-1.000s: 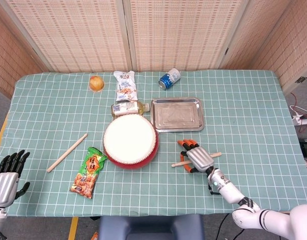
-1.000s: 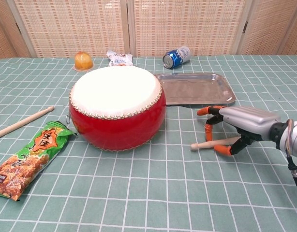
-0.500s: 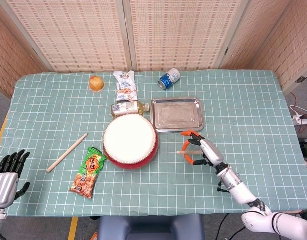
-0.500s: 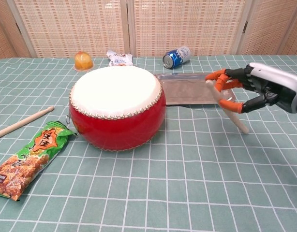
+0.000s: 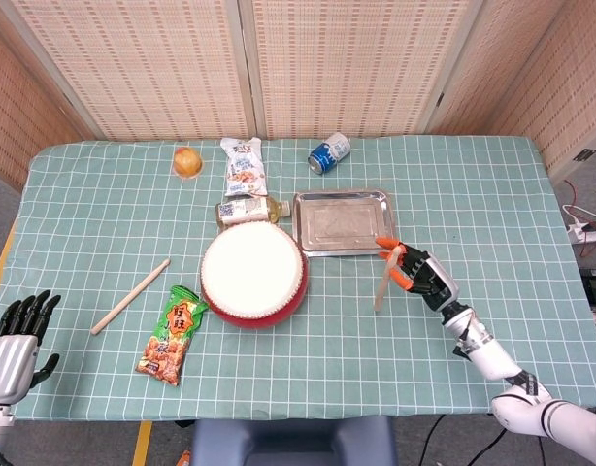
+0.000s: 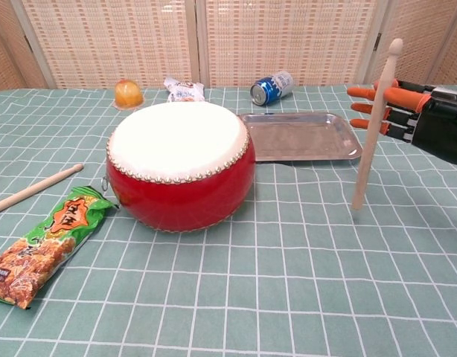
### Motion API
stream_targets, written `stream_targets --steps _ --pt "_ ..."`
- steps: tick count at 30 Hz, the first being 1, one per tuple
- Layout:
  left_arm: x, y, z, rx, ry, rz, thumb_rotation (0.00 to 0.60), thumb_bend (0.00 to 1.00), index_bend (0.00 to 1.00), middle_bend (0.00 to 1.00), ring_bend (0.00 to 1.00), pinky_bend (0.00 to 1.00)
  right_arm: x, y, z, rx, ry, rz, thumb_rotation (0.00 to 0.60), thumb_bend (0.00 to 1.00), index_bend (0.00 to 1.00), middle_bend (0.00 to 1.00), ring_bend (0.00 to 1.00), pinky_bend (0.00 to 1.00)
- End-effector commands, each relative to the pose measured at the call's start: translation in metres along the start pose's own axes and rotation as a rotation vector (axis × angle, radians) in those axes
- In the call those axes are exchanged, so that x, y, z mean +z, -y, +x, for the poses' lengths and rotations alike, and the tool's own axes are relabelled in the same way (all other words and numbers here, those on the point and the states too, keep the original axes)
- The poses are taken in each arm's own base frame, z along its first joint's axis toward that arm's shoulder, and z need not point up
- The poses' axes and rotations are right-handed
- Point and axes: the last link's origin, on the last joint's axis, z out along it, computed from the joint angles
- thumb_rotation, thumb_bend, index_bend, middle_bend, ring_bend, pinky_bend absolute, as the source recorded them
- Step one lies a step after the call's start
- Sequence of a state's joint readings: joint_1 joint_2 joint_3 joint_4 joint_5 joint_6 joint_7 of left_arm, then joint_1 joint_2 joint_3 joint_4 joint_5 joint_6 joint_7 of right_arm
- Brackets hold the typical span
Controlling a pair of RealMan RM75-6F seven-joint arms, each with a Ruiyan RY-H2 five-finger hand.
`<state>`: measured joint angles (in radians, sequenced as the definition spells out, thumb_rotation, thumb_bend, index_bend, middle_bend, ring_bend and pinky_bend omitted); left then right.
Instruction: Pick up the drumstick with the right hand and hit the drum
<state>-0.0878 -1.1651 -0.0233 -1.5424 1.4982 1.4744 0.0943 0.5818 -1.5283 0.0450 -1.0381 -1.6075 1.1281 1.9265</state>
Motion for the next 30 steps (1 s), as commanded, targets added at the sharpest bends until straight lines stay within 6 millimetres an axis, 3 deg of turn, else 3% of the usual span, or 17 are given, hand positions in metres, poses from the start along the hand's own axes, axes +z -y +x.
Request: stream_targets --steps 1,11,20,30 --pt "0.000 0.000 0.000 0.001 0.003 0.000 0.600 0.24 0.00 0.00 0.00 0.02 0.011 -0.010 0.007 0.066 0.015 -0.039 0.600 0.46 0.56 0.20 0.12 0.16" --pt "0.002 -0.002 0.000 0.004 0.008 -0.008 0.600 0.24 0.00 0.00 0.00 0.02 0.019 -0.019 0.014 0.189 0.021 -0.045 0.600 0.46 0.49 0.20 0.16 0.20" --pt "0.000 -0.001 -0.003 0.001 0.017 -0.005 0.600 0.24 0.00 0.00 0.00 0.02 0.013 -0.021 0.021 0.175 0.057 -0.057 0.600 0.46 0.35 0.25 0.24 0.29" --pt "0.000 0.000 -0.005 0.000 0.026 -0.001 0.600 0.24 0.00 0.00 0.00 0.02 0.005 -0.028 0.024 0.142 0.092 -0.097 0.600 0.41 0.37 0.27 0.28 0.35"
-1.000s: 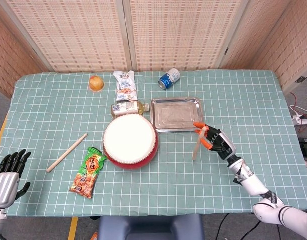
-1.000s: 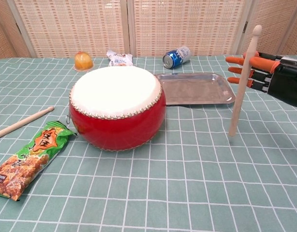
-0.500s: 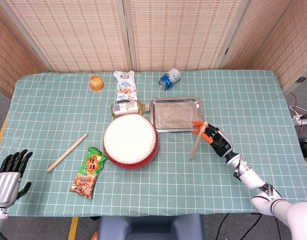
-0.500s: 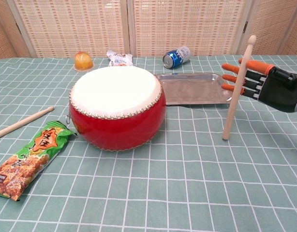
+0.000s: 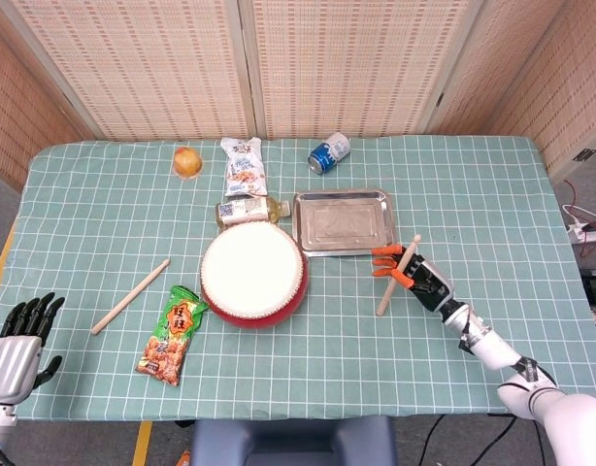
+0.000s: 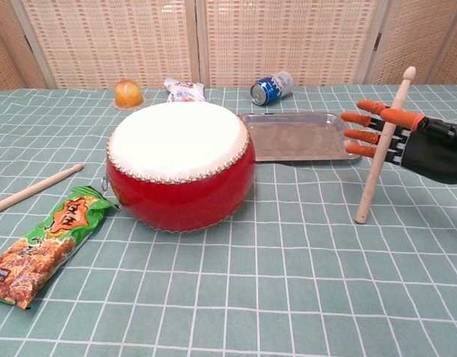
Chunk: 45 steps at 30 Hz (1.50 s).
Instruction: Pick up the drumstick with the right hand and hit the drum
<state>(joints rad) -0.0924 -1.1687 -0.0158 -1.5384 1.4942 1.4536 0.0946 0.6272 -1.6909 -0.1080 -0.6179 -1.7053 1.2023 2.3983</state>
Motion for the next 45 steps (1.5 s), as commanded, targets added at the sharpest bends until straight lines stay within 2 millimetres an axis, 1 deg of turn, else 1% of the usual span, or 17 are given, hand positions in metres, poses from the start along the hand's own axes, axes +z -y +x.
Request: stream_targets --steps 1,5,14,21,24,29,31,36,39,43,45 --pt "0.000 0.000 0.000 -0.001 0.001 0.003 0.600 0.24 0.00 0.00 0.00 0.02 -0.003 -0.003 0.000 -0.013 0.011 -0.012 0.600 0.41 0.38 0.28 0.29 0.36" --pt "0.000 0.000 -0.001 -0.002 0.005 0.003 0.600 0.24 0.00 0.00 0.00 0.02 -0.008 -0.008 -0.001 -0.054 0.030 -0.039 0.600 0.41 0.42 0.31 0.32 0.41" --pt "0.001 0.000 -0.003 -0.004 0.007 0.000 0.600 0.24 0.00 0.00 0.00 0.02 -0.014 -0.019 -0.002 -0.107 0.033 -0.085 0.600 0.38 0.47 0.32 0.33 0.41" --pt "0.000 0.001 -0.005 -0.006 0.016 0.008 0.600 0.24 0.00 0.00 0.00 0.02 -0.014 -0.031 -0.007 -0.157 0.047 -0.126 0.600 0.29 0.47 0.32 0.34 0.41" --pt "-0.001 0.001 -0.006 -0.009 0.019 0.009 0.600 0.24 0.00 0.00 0.00 0.02 -0.011 -0.032 -0.009 -0.169 0.049 -0.129 0.600 0.24 0.48 0.32 0.35 0.42" --pt "-0.001 0.002 -0.006 -0.011 0.019 0.013 0.600 0.24 0.00 0.00 0.00 0.02 -0.009 -0.041 -0.014 -0.181 0.047 -0.137 0.600 0.13 0.48 0.35 0.39 0.48" --pt "-0.001 0.002 -0.006 -0.012 0.019 0.013 0.600 0.24 0.00 0.00 0.00 0.02 -0.009 -0.044 -0.015 -0.198 0.047 -0.144 0.600 0.11 0.49 0.36 0.41 0.49" --pt "-0.001 0.003 -0.007 -0.014 0.022 0.015 0.600 0.24 0.00 0.00 0.00 0.02 -0.004 -0.048 -0.020 -0.215 0.035 -0.135 0.600 0.11 0.55 0.44 0.51 0.58" --pt "-0.002 0.003 -0.008 -0.015 0.022 0.014 0.600 0.24 0.00 0.00 0.00 0.02 -0.001 -0.050 -0.022 -0.205 0.014 -0.120 0.600 0.11 0.63 0.53 0.61 0.65" --pt "-0.002 0.003 -0.009 -0.016 0.023 0.016 0.600 0.24 0.00 0.00 0.00 0.02 0.004 -0.052 -0.025 -0.188 -0.015 -0.113 0.600 0.11 0.76 0.67 0.77 0.82" --pt "-0.001 0.004 -0.009 -0.017 0.024 0.017 0.600 0.24 0.00 0.00 0.00 0.02 0.005 -0.053 -0.026 -0.190 -0.028 -0.121 0.600 0.11 0.80 0.72 0.83 0.88"
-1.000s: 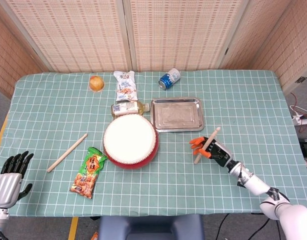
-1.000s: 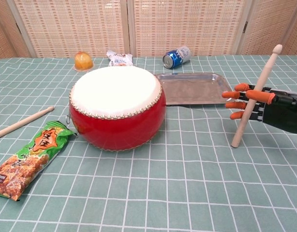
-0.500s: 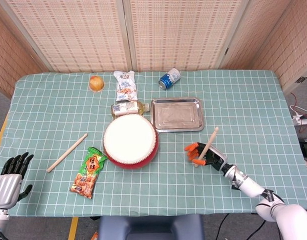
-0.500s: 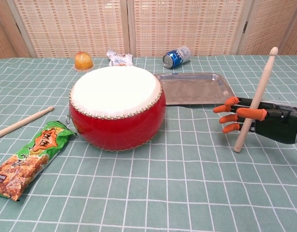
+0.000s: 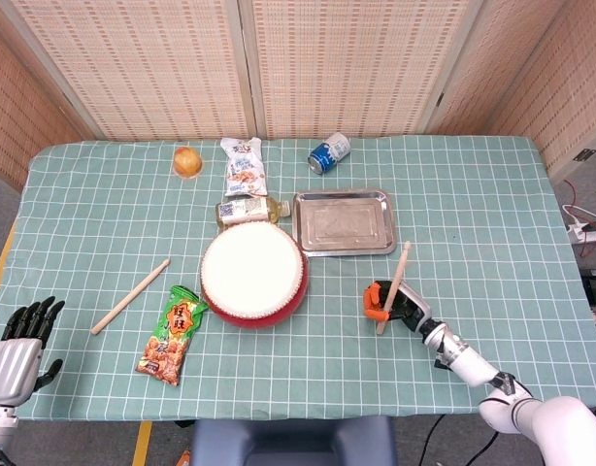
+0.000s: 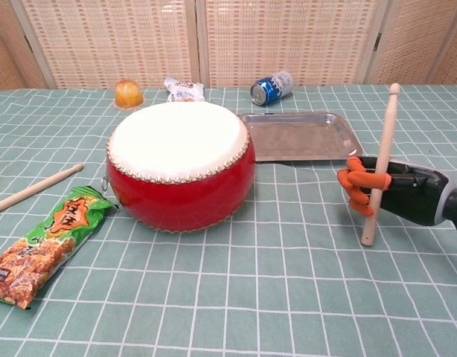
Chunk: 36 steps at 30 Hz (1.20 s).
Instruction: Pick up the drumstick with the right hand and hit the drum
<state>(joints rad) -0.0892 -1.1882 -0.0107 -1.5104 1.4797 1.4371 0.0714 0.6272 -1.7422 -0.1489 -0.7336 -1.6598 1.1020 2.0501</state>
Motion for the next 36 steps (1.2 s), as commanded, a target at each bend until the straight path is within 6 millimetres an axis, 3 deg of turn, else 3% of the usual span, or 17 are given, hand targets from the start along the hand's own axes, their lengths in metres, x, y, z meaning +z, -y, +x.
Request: stream_targets --steps 1,7,15,19,25,31,36 --pt "0.000 0.000 -0.001 0.000 0.001 0.001 0.600 0.24 0.00 0.00 0.00 0.02 0.003 -0.001 -0.002 0.003 -0.017 -0.009 0.600 0.11 0.82 0.74 0.85 0.90" --pt "0.001 0.001 -0.001 0.002 0.002 0.002 0.600 0.24 0.00 0.00 0.00 0.01 0.004 -0.002 -0.005 0.020 -0.038 -0.013 0.600 0.11 0.91 0.85 0.97 1.00" --pt "0.002 0.000 -0.001 0.003 0.000 -0.002 0.600 0.24 0.00 0.00 0.00 0.01 0.002 0.004 -0.009 0.026 -0.049 0.005 0.600 0.11 0.97 0.93 1.00 1.00" --pt "0.002 0.001 0.000 0.010 -0.005 0.001 0.600 0.24 0.00 0.00 0.00 0.01 -0.002 0.011 -0.011 -0.018 -0.044 0.011 0.600 0.22 0.98 0.95 1.00 1.00" --pt "0.003 0.002 0.002 0.019 -0.012 0.001 0.600 0.24 0.00 0.00 0.00 0.01 -0.010 0.045 -0.018 -0.142 -0.014 0.097 0.600 0.37 0.98 0.96 1.00 1.00" --pt "0.003 0.001 0.005 0.017 -0.023 -0.009 0.600 0.25 0.00 0.00 0.00 0.01 -0.010 0.089 -0.022 -0.509 -0.006 0.081 0.600 0.46 0.97 0.96 1.00 1.00" --pt "0.003 0.000 0.007 0.014 -0.031 -0.015 0.600 0.27 0.00 0.00 0.00 0.01 -0.003 0.122 -0.025 -0.809 -0.080 0.056 0.600 0.48 0.97 0.96 1.00 1.00"
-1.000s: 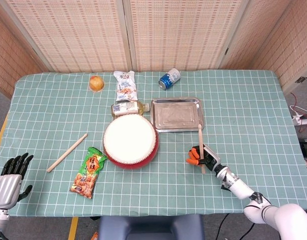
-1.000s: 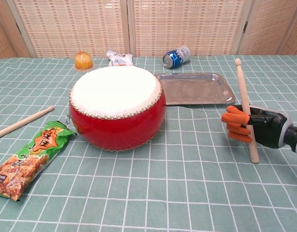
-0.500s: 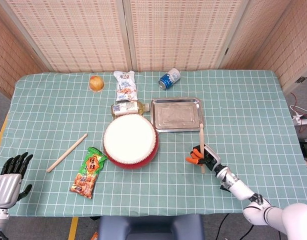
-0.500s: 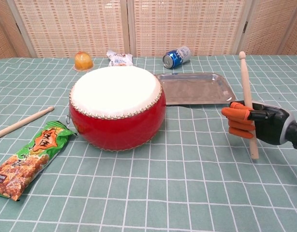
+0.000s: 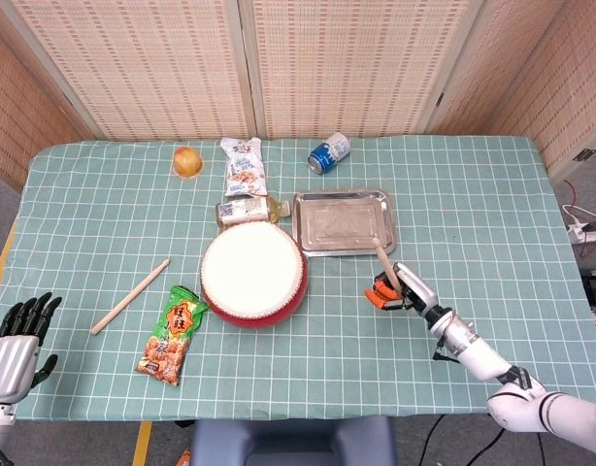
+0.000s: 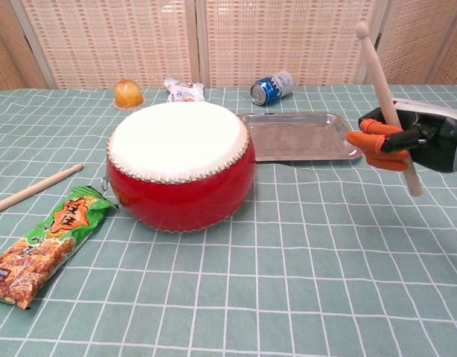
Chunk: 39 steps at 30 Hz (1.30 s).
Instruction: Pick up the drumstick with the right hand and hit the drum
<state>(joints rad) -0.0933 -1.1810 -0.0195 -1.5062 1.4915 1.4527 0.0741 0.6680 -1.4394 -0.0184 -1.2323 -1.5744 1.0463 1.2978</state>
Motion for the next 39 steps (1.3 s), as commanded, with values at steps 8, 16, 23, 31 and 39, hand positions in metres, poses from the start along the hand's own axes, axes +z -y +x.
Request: stream_targets --steps 8,16,23,31,39 --pt "-0.001 -0.003 0.004 -0.002 -0.019 -0.021 0.600 0.27 0.00 0.00 0.00 0.01 0.050 0.072 0.022 -0.710 -0.090 -0.047 0.600 0.48 1.00 0.96 1.00 1.00" --pt "-0.002 -0.004 0.004 -0.004 -0.022 -0.036 0.600 0.27 0.00 0.00 0.00 0.01 0.093 0.082 -0.002 -0.986 -0.044 -0.082 0.600 0.48 1.00 0.96 1.00 1.00" --pt "-0.003 0.001 0.001 -0.009 -0.011 -0.023 0.600 0.27 0.00 0.00 0.00 0.01 0.129 0.085 -0.025 -1.229 -0.019 -0.075 0.600 0.48 1.00 0.96 1.00 1.00" --pt "-0.003 0.005 -0.003 -0.018 -0.003 -0.012 0.600 0.27 0.00 0.00 0.00 0.01 0.145 0.087 -0.040 -1.360 -0.046 -0.065 0.600 0.48 1.00 0.96 1.00 1.00" --pt "-0.003 0.006 -0.003 -0.020 -0.005 -0.013 0.600 0.27 0.00 0.00 0.00 0.01 0.147 0.087 -0.043 -1.350 -0.067 -0.082 0.600 0.48 1.00 0.96 1.00 1.00"
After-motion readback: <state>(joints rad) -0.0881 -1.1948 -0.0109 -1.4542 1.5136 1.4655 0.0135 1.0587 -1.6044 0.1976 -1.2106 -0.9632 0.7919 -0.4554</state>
